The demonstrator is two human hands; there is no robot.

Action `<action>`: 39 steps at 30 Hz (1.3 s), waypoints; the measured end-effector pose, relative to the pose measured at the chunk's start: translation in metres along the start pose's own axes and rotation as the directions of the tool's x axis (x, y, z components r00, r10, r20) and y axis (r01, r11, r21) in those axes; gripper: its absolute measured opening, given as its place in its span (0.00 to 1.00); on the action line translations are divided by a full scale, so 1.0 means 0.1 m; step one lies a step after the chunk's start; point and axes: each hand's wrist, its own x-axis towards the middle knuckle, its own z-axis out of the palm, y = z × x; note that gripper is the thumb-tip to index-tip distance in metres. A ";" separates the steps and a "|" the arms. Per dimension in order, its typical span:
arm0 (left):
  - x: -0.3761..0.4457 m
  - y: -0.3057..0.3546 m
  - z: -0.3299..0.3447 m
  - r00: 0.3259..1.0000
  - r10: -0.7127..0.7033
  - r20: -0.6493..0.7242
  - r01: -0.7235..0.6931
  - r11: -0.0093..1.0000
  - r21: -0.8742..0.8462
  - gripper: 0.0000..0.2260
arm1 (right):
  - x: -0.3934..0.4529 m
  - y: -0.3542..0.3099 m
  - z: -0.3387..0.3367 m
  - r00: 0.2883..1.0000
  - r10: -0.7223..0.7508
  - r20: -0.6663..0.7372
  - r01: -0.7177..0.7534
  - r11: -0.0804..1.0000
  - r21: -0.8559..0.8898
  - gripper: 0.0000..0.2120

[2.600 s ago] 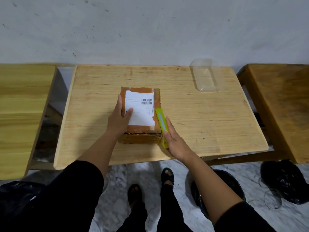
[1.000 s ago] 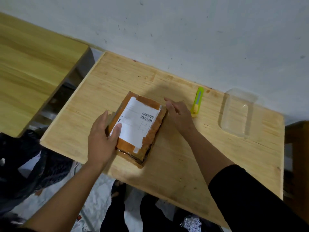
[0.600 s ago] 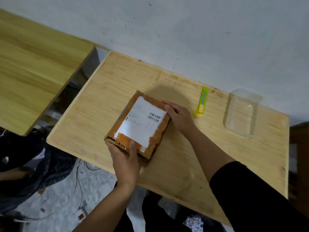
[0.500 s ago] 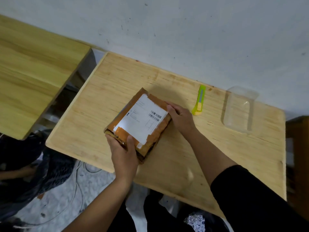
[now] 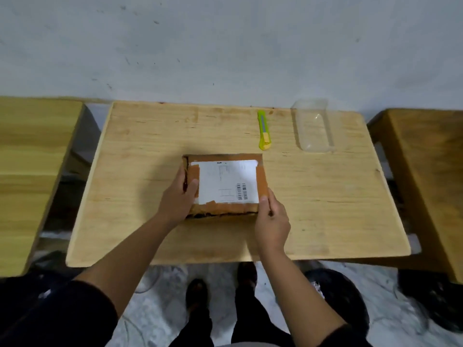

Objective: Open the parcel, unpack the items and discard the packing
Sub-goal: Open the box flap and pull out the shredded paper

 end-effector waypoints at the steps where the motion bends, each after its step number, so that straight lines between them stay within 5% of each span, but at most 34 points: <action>1: 0.00 0.00 -0.02 1.000 0.015 0.022 -0.015 1.000 0.022 0.24 | -0.05 0.03 0.00 1.000 0.001 -0.003 -0.001 1.000 -0.005 0.16; 6: -0.21 -0.02 -0.11 0.993 0.116 -0.024 -0.117 0.989 -0.087 0.22 | -0.13 0.10 -0.11 0.992 -0.071 0.104 0.073 0.997 -0.015 0.23; 11: -0.49 -0.21 -0.07 0.981 0.194 -0.003 -0.192 0.968 -0.161 0.36 | -0.11 0.16 -0.23 0.959 -0.167 0.229 0.203 0.969 -0.141 0.33; 17: -0.40 -0.35 -0.01 0.987 0.161 -0.018 -0.162 0.981 -0.102 0.30 | -0.02 -0.06 -0.23 0.941 -0.322 0.106 0.328 0.944 -0.044 0.22; 23: -0.37 -0.38 -0.02 0.987 0.160 0.015 -0.159 0.986 -0.058 0.41 | 0.45 -0.46 -0.15 0.905 -0.395 0.155 0.401 0.916 -0.002 0.20; 27: -0.35 -0.39 0.01 0.991 0.132 0.004 -0.132 0.990 -0.052 0.44 | 0.86 -0.64 -0.03 0.840 -0.402 0.364 0.473 0.871 -0.130 0.21; 30: -0.35 -0.42 0.03 0.988 0.152 -0.027 -0.152 0.988 -0.034 0.42 | 1.12 -0.67 0.03 0.780 -0.260 0.569 0.500 0.806 -0.318 0.23; 34: -0.33 -0.30 0.00 0.973 0.224 -0.056 -0.222 0.974 0.048 0.36 | 1.24 -0.67 0.02 0.739 -0.187 0.647 0.616 0.575 -0.538 0.25; 37: -0.20 -0.16 -0.09 0.922 0.386 0.006 -0.378 0.899 0.222 0.41 | 1.09 -0.71 -0.09 0.626 -0.400 0.669 0.771 0.448 -0.453 0.30; 39: -0.03 -0.06 -0.12 0.881 0.447 0.152 -0.471 0.807 0.356 0.50 | 0.99 -0.72 -0.13 0.503 -0.379 0.777 0.843 0.413 -0.345 0.40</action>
